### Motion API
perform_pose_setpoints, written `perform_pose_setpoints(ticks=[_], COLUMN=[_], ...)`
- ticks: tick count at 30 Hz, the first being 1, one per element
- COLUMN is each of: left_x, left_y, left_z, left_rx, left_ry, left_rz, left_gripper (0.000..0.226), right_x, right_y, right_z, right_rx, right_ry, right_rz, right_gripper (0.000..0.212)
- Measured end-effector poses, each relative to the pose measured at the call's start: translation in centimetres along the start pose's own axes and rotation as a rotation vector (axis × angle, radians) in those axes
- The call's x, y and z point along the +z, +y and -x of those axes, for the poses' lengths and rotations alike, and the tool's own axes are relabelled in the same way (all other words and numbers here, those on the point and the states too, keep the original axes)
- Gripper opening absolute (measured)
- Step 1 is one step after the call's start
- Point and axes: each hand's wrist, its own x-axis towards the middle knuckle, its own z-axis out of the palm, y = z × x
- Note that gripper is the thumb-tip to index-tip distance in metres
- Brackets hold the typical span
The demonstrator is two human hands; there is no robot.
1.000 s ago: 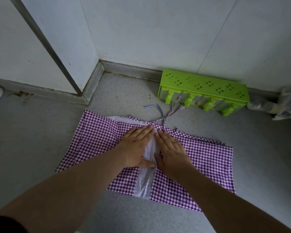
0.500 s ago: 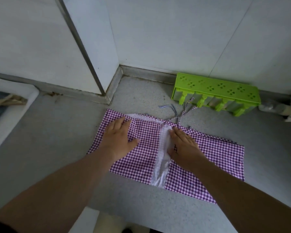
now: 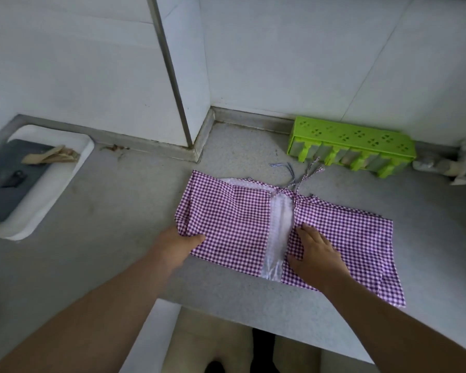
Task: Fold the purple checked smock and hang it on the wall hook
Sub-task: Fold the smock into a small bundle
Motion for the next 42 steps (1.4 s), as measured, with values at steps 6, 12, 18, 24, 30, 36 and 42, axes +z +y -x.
perform_pose_setpoints(ticks=[6,12,18,24,30,36,42], left_x=[-0.7,-4.7,-8.3,-6.9,-1.6,5.3,9.1], left_y=[-1.8,-1.9,0.4,4.7,9.4,11.0,10.4], left_z=[1.4,2.9,4.1,6.9,10.4,12.4,11.2], left_rx=[-0.046,0.123,0.313,0.643,0.921,1.110,0.930], left_ry=[-0.038,0.105,0.196,0.165,0.086,-0.258,-0.459], left_rz=[0.245,0.147,0.018,-0.249,-0.557,-0.982,-1.087], left_gripper=[0.031,0.010,0.018,0.017,0.013,0.039,0.075], right_x=[1.0,0.7,0.1,-0.5,-1.2,-2.9,-4.0], right_y=[-1.5,-1.7,-1.1,-1.2,0.1,1.0,2.4], right_z=[1.2,3.3,4.3,4.2,3.1,3.6,4.8], right_rx=[-0.073,0.086,0.265,0.271,0.332,0.456,0.285], right_ry=[-0.078,0.096,0.022,-0.073,0.030,0.259,0.160], right_rz=[-0.003,0.070,0.009,-0.116,-0.301,-0.782,-0.807], right_gripper=[0.099,0.085,0.089,0.081,0.040,0.072,0.048])
